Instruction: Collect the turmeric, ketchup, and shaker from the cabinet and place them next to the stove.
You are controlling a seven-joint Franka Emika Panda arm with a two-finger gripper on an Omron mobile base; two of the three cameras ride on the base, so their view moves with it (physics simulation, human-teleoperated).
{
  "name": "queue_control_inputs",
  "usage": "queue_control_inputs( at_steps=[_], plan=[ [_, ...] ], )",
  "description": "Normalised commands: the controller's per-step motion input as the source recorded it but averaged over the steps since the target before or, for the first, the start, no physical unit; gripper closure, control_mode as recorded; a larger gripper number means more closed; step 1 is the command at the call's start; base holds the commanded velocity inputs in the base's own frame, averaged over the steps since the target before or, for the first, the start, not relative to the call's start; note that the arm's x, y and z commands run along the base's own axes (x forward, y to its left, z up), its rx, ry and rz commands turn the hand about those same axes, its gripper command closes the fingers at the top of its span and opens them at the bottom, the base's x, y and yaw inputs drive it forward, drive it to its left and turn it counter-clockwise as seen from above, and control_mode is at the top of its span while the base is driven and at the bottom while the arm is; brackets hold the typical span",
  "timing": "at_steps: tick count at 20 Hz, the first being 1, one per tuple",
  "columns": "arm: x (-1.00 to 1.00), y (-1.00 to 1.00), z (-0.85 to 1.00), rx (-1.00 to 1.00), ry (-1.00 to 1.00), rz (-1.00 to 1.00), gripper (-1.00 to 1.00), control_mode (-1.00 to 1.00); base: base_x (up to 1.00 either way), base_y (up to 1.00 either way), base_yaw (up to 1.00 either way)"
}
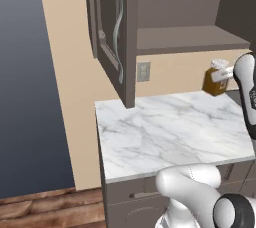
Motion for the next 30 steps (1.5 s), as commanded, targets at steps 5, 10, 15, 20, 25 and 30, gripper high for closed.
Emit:
queue_control_inputs(
  at_steps=[5,10,15,20,25,30],
  plan=[
    [0.0,-0.64,-0.83,-0.12,0.0,0.0,1.0,-1.0,0.0,0.0,0.0],
    [0.12,-0.56,-0.79,-0.18,0.01,0.0,1.0,-1.0,0.0,0.0,0.0],
    [0.36,-0.65,-0.6,-0.08,0.05,0.03,1.0,-1.0,0.0,0.0,0.0],
    [0.52,-0.82,-0.36,0.0,0.12,0.07,1.0,-1.0,0.0,0.0,0.0],
    [0.56,-0.89,-0.33,0.01,0.12,0.07,1.0,-1.0,0.0,0.0,0.0],
    [0.49,-0.8,-0.2,0.08,0.04,0.07,1.0,-1.0,0.0,0.0,0.0]
  ],
)
